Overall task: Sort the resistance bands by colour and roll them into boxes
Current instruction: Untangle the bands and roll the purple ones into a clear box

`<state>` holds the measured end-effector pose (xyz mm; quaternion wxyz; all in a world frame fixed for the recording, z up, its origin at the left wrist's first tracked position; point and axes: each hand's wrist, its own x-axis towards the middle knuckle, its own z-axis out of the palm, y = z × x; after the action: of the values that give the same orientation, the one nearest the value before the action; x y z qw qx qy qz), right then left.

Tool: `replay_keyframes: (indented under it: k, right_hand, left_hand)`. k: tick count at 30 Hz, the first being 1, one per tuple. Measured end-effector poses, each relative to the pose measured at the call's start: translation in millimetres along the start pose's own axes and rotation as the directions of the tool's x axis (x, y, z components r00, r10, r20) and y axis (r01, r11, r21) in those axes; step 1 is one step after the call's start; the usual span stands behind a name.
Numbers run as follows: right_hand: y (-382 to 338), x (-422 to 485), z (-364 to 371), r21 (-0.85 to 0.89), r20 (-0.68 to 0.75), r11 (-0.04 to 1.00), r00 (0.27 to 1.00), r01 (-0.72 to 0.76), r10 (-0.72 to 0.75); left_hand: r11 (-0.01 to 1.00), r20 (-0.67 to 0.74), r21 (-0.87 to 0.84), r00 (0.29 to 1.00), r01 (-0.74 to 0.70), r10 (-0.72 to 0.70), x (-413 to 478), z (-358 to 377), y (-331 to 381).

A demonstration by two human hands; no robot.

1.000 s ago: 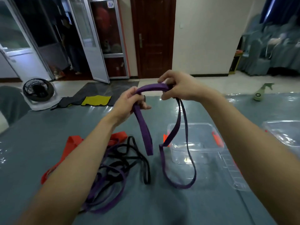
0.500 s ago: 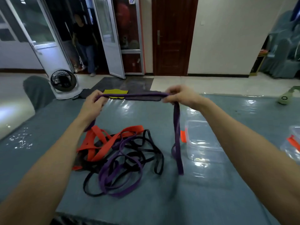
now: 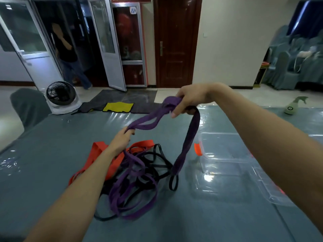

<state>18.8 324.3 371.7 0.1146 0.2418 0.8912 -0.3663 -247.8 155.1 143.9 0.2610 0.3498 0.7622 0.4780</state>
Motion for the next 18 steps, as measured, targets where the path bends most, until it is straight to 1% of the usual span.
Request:
replay_keyframes:
  k: [2,3,5,6,7,9,10,11,12,14,15,16,18]
  right_hand:
    - [9.2,-11.5,0.3,-0.067,0.162,0.988,0.976,-0.138,0.147]
    - [17.2,-15.7,2.7,-0.045,0.203,0.983,0.962,-0.177,0.183]
    - [34.9,-21.5,11.8,0.118,0.196,0.973,0.965,-0.2,0.174]
    - [43.2,-23.9,19.2,0.173,0.195,0.966,0.968,-0.193,0.159]
    - [50.8,-26.0,26.7,0.19,0.199,0.965,0.969,-0.182,0.144]
    - [65.4,-29.4,37.0,0.213,0.159,0.973,0.986,-0.093,0.06]
    - [72.6,-30.4,39.1,0.253,0.122,0.966,0.992,-0.048,0.018]
    - [78.4,-31.3,41.2,0.298,0.101,0.954,0.995,-0.036,0.006]
    - [81.3,-32.3,44.9,0.328,0.108,0.943,0.994,-0.057,0.022]
    - [82.2,-33.1,52.5,0.276,0.135,0.954,0.988,-0.115,0.08]
    - [81.6,-32.7,53.9,0.242,0.099,0.963,0.99,-0.121,0.1]
    - [79.8,-33.3,53.3,0.24,0.026,0.966,0.995,-0.101,0.097]
    - [76.3,-40.8,44.7,0.289,-0.15,0.957,0.986,-0.031,0.077]
  left_hand:
    - [0.997,-0.026,-0.074,0.999,0.04,-0.042,2.9,1.3,3.1]
    - [0.996,-0.023,-0.076,0.999,0.045,-0.047,4.4,1.4,6.1]
    - [0.998,-0.007,-0.061,0.999,0.031,-0.031,7.1,3.2,11.3]
    - [0.998,-0.002,-0.06,1.0,0.015,-0.016,8.1,5.4,13.8]
    - [0.998,0.001,-0.057,1.0,-0.001,0.001,8.6,7.9,16.6]
    - [1.0,0.005,-0.001,1.0,-0.028,0.028,9.6,14.7,21.9]
    - [0.999,0.009,0.035,0.999,-0.04,0.039,9.3,19.0,24.5]
    - [0.997,0.016,0.054,0.999,-0.048,0.048,8.8,23.2,26.6]
    - [0.997,0.027,0.051,0.998,-0.056,0.055,8.1,28.1,28.9]
    - [0.993,0.044,0.076,0.995,-0.089,0.085,6.4,38.7,34.7]
    - [0.988,0.062,0.11,0.993,-0.109,0.103,4.5,44.2,37.9]
    - [0.983,0.085,0.133,0.99,-0.123,0.112,2.7,50.3,40.5]
    - [0.982,0.117,0.141,0.987,-0.128,0.112,-1.0,62.9,42.8]
